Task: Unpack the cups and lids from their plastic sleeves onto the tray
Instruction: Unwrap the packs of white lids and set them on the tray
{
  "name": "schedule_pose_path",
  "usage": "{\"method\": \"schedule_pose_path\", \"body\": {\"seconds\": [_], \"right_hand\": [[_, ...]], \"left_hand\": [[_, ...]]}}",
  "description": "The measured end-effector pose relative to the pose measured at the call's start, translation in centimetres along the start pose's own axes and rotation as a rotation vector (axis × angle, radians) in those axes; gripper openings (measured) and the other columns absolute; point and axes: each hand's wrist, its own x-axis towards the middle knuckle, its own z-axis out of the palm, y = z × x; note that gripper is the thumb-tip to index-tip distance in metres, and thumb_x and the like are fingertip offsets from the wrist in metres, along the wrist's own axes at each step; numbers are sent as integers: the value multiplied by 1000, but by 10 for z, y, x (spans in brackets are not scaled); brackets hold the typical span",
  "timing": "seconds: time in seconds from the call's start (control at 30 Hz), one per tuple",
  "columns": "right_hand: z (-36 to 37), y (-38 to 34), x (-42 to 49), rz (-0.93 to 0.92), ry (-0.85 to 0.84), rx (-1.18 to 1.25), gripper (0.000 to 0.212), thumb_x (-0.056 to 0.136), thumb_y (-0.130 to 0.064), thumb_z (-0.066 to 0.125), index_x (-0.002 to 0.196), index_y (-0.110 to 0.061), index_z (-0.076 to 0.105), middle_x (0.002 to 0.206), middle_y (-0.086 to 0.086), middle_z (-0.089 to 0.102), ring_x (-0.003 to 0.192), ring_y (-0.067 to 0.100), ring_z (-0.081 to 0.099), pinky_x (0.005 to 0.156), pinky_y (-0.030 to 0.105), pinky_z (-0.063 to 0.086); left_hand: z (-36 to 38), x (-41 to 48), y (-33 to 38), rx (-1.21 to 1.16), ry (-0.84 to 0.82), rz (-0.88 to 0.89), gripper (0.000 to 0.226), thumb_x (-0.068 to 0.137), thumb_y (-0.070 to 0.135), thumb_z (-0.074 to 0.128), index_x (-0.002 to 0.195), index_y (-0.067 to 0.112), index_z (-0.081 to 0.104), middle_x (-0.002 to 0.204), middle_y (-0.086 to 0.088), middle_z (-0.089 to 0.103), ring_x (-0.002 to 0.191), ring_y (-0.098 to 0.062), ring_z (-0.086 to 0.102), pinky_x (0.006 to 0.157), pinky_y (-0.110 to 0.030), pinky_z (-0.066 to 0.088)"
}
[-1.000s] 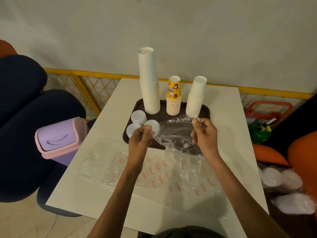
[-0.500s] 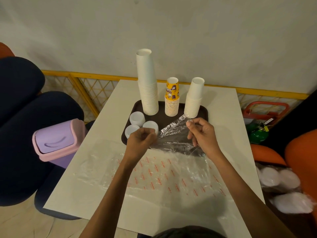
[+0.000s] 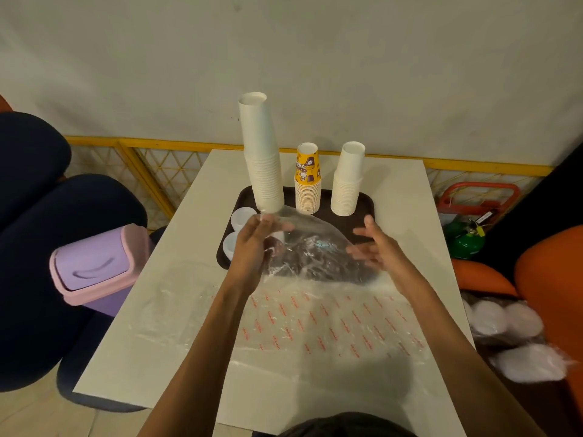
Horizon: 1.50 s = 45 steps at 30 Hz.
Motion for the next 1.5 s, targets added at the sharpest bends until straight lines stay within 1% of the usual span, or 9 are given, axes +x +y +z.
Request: {"method": "schedule_pose_path", "body": {"seconds": [0.2,0.3,0.5,0.67,0.9,1.0,1.13,1.3,1.5], "right_hand": [[25,42,0,180,139,172,58,95,-55,35,126,-10,55,111,12,63,97,26,62,84,34,48],[35,48,-3,188,201,359,60,93,-56,41,118,-5,60,101,12,66,88,24,66,79,32,52],[58,48,-7,188,41,577,42,91,-46,50,106,-8,61,101,12,68,96,21,65,90,31,49],[59,44,-5,114,125,699,16,94,-27,56,98,-13,62,98,8,69,95,20,65,95,33,49],[45,41,-6,-23,321,623,22,91,-25,60,76,-11,55,47,-5,56,49,7,59,58,23,54],[40,38,-9,-54,279,497,20,93,-35,55,88,-18,64,62,-3,61,53,7,50,55,22,43],[40,41,-11,-40,12,281,20,91,-30,57,92,-15,70,92,-1,71,70,7,50,60,18,41],[37,46,-14,-117,-60,104,9,91,-14,60,90,-8,66,81,-1,71,71,2,66,62,12,48],[29,57,-12,-283,90,290,11,94,-6,52,95,-7,63,57,-2,66,53,8,63,57,19,53]], "left_hand": [[-8,1,-10,-197,149,-135,23,104,29,33,103,19,54,115,-13,67,100,-22,65,91,-38,51],[-13,-1,-17,-240,172,-141,23,104,28,29,97,25,51,112,-13,68,83,-12,64,71,-23,53],[-16,-4,-26,-440,221,-245,32,103,26,34,106,10,61,86,-6,75,75,-17,72,58,-25,57],[-19,-6,-36,-223,289,-224,34,102,29,34,116,9,57,95,-10,73,88,-24,69,68,-27,56],[-22,-5,-53,356,494,79,17,102,26,38,104,11,45,96,-11,59,81,-20,55,72,-34,48],[-23,-4,-60,362,570,104,15,102,25,41,100,11,47,86,-6,60,79,-20,57,73,-31,46],[-25,0,-69,318,657,65,15,101,25,42,96,11,46,77,-2,56,75,-20,55,72,-31,44],[-32,-2,-76,364,701,62,17,101,23,42,93,9,45,68,-1,54,60,-8,51,67,-26,39],[-47,1,-86,475,686,74,22,100,26,46,101,4,51,83,-14,62,69,-26,56,62,-31,42]]}}
